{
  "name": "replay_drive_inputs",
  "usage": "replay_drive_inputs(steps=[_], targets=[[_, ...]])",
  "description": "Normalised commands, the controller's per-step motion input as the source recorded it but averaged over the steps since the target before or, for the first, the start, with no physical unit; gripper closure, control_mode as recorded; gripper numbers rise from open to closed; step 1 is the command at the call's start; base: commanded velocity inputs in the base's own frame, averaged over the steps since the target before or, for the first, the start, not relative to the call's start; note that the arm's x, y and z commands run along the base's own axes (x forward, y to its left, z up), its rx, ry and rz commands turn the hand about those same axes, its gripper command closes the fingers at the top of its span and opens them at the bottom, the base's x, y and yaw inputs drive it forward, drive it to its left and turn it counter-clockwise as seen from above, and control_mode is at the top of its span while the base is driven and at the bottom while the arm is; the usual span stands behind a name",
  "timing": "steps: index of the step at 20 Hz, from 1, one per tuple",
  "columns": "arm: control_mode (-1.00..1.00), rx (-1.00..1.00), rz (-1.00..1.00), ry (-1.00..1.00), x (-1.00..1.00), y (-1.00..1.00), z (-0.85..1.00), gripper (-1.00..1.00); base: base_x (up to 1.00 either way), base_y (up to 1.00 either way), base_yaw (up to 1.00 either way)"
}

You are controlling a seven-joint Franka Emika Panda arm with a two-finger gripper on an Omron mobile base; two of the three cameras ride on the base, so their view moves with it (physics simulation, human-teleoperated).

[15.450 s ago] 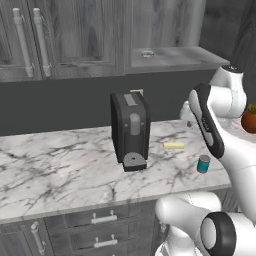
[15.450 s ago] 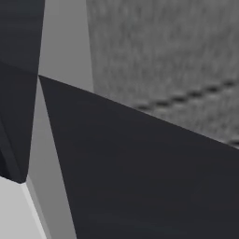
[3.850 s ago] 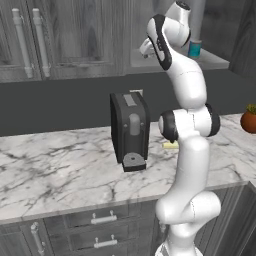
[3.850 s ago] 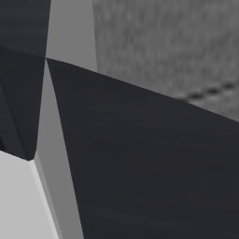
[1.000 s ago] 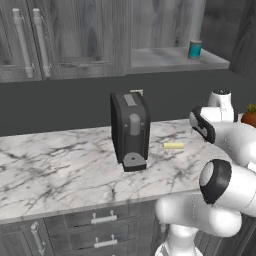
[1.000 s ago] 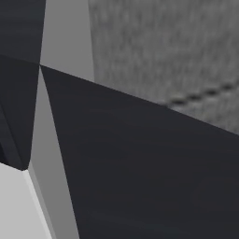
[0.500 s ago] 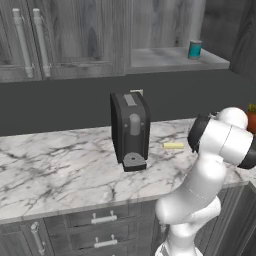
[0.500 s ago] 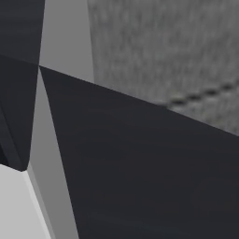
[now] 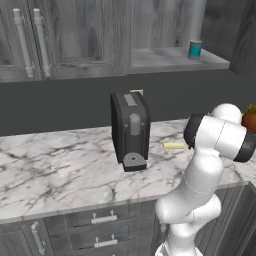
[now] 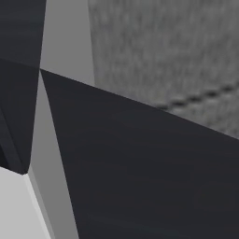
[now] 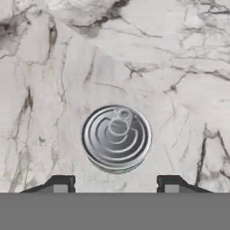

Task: Restock the canned food cabinet by taking the new fresh canned food from the counter and placing it in the cabinet. Then, take the old canned food from the cabinet and place it on the counter.

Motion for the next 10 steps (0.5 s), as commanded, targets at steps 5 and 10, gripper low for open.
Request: replay_drive_inputs(steps=[5, 10], targets=[[-1.00, -0.07, -0.03, -0.15, -0.92, 0.63, 0.97, -1.00, 0.00, 0.00, 0.00], [-1.00, -0.19, 0.00, -0.20, -1.00, 1.00, 0.55, -1.00, 0.00, 0.00, 0.00]])
